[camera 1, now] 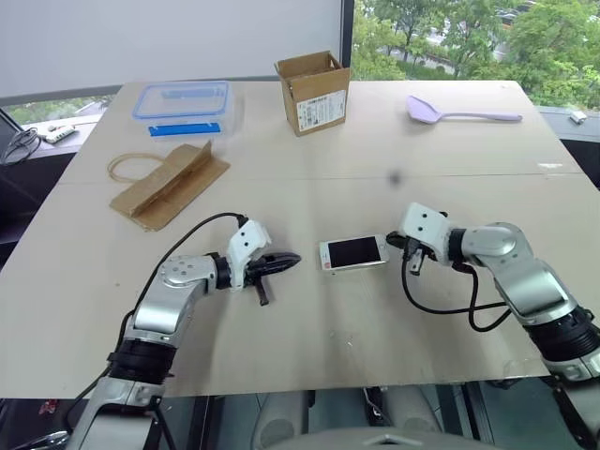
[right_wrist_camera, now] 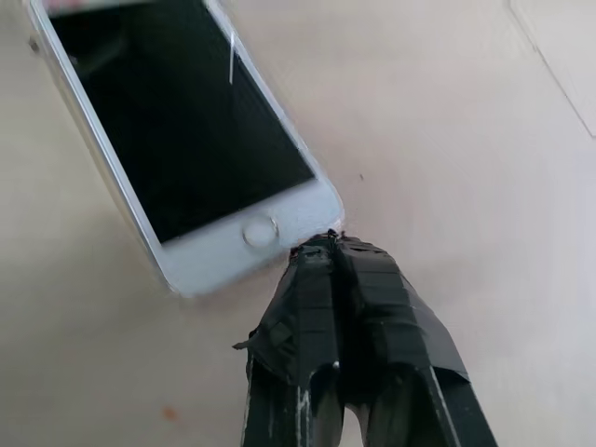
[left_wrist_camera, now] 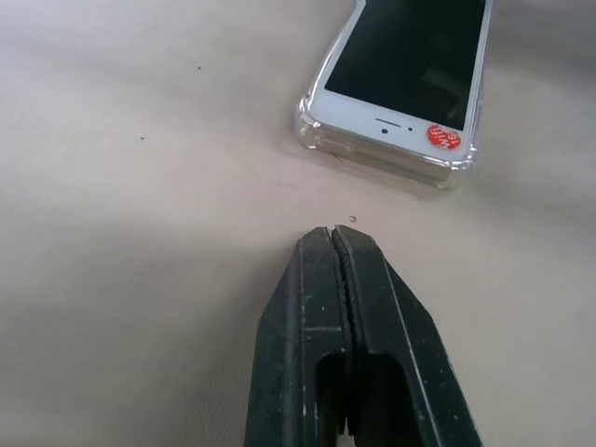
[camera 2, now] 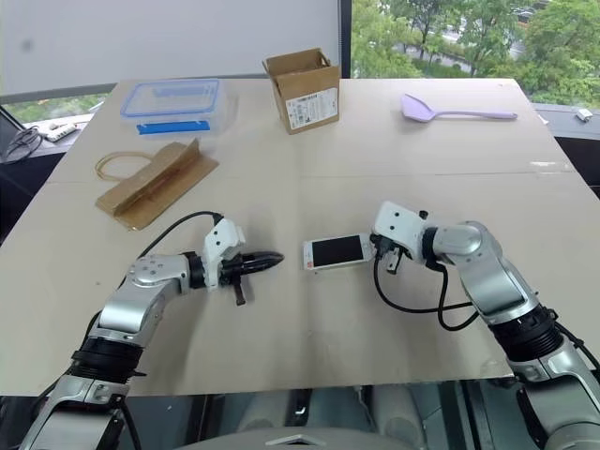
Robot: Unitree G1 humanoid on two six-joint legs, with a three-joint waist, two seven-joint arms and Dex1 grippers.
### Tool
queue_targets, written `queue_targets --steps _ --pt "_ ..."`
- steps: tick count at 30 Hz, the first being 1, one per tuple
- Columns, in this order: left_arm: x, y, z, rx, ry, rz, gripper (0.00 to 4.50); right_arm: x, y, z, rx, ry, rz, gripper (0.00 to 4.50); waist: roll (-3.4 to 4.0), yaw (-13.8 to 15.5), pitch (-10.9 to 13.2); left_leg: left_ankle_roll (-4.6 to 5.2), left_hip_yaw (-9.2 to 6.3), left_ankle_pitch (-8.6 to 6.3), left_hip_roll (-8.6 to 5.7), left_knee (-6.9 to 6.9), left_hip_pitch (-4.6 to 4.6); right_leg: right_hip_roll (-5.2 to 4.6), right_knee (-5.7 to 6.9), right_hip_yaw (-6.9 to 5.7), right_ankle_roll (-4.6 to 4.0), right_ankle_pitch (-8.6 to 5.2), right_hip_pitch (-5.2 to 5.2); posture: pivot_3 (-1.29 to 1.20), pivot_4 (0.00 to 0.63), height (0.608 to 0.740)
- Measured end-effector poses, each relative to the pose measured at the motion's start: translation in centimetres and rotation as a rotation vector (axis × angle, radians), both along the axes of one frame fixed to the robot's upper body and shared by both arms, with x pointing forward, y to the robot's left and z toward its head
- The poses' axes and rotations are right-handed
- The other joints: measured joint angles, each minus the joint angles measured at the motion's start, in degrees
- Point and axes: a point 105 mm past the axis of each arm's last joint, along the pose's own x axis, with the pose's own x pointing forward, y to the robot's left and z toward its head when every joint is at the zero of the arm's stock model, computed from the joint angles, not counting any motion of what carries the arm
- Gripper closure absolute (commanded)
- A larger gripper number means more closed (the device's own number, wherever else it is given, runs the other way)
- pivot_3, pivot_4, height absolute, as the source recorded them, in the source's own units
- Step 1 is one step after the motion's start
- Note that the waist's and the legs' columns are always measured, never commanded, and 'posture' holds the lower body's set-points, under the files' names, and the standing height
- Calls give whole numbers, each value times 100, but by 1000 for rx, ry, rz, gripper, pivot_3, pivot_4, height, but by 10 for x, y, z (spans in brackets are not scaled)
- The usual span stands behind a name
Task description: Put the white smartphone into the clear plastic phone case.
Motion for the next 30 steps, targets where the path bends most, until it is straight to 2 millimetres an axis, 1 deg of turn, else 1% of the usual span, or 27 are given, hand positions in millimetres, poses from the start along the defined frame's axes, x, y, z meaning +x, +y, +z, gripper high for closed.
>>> queue_targets --steps 4,6,7,11,12,13,20,23,27,30 --pt "1 1 0 2 0 4 4500 -3 24 17 111 26 60 4454 0 -4 0 0 -4 0 2 7 4 2 17 -2 -2 -1 0 0 150 740" --pt "1 0 0 3 1 6 4500 -3 40 19 142 38 92 4454 1 -12 0 0 -4 0 1 9 4 2 21 -1 -9 -5 0 0 150 740" --pt "1 1 0 3 1 9 4500 -3 46 16 139 48 108 4454 0 -11 0 0 -5 0 1 11 4 2 21 -2 -9 -6 -1 0 150 740" --pt "1 -1 1 6 3 15 4500 -2 71 -8 105 120 156 4454 1 -15 0 0 -3 0 0 18 1 0 23 0 -9 -5 -1 0 150 740" --pt "0 -1 1 9 3 16 4500 -2 74 -12 86 127 167 4454 2 -14 0 0 -3 0 -1 19 0 0 22 -1 -9 -5 -1 0 150 740" --pt "0 -2 1 11 6 17 4500 -1 76 -17 59 128 180 4454 2 -13 1 0 -4 0 -1 20 -1 -1 23 -1 -8 -4 -1 0 150 740" --pt "0 -2 1 15 13 31 4500 0 80 -16 -46 64 260 4454 3 -19 -1 0 -6 0 -1 19 4 2 27 -3 -10 -6 0 0 150 740" --pt "-1 -3 1 15 14 33 4500 0 79 -16 -47 59 260 4454 3 -19 -1 0 -5 0 0 19 4 0 26 -2 -10 -7 0 0 150 740" --pt "-1 -4 1 13 17 34 4500 -2 72 -16 -47 55 248 4454 3 -14 -1 0 -4 0 -1 19 3 -2 25 -1 -12 -8 0 0 150 740" --pt "-1 -5 1 11 19 29 4500 -1 76 -16 -24 62 245 4454 2 -34 -1 0 -3 0 -1 19 4 1 26 -2 -14 -9 -1 0 150 740"
